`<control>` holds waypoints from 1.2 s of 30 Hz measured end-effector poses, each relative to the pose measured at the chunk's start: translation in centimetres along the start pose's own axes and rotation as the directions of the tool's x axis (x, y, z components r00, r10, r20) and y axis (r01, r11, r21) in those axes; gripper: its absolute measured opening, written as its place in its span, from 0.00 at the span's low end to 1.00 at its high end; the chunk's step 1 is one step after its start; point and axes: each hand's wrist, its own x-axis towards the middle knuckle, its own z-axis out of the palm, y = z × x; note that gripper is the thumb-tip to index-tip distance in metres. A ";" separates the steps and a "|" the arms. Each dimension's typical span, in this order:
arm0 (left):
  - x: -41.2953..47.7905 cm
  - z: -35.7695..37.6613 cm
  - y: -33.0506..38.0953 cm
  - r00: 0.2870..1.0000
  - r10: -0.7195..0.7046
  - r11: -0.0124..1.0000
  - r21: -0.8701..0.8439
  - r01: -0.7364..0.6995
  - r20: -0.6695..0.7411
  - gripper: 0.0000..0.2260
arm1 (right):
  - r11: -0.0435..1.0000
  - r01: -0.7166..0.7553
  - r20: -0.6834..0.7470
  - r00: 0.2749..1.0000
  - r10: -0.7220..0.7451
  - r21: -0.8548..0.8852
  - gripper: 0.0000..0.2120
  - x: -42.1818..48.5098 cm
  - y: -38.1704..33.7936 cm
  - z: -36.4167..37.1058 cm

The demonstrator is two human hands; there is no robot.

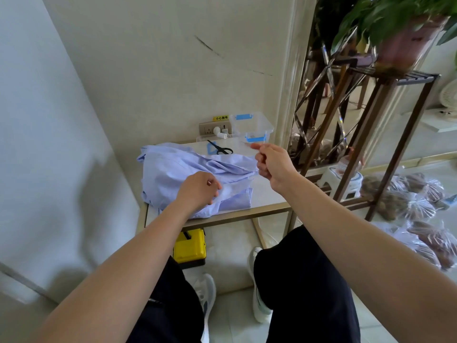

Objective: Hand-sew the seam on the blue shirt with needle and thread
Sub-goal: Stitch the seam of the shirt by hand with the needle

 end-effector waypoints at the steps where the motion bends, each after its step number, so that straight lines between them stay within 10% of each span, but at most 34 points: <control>1: 0.1 0.1 -0.4 1.000 -0.007 1.000 -0.011 0.007 -0.010 0.14 | 0.998 -0.024 0.011 1.000 0.025 -0.057 0.13 0.1 0.0 0.1; 11: 2.0 2.0 -4.5 0.998 -0.059 0.996 0.059 0.061 -0.038 0.10 | 0.731 0.002 0.116 0.988 0.106 -0.682 0.12 2.4 3.3 1.1; 20: 3.0 3.4 -6.7 0.995 -0.026 1.000 0.005 0.027 -0.097 0.11 | 0.439 0.233 0.332 0.929 0.163 -0.868 0.20 3.0 9.5 3.0; 29: 3.2 3.6 -6.6 0.999 -0.036 0.982 0.184 0.037 -0.012 0.06 | 0.644 0.232 0.365 0.927 0.080 -0.729 0.06 3.3 9.1 2.9; 36: 1.8 2.6 -6.3 0.997 0.052 0.998 -0.014 -0.053 -0.051 0.09 | 0.808 0.132 0.253 0.967 0.022 -0.574 0.07 1.9 6.9 1.5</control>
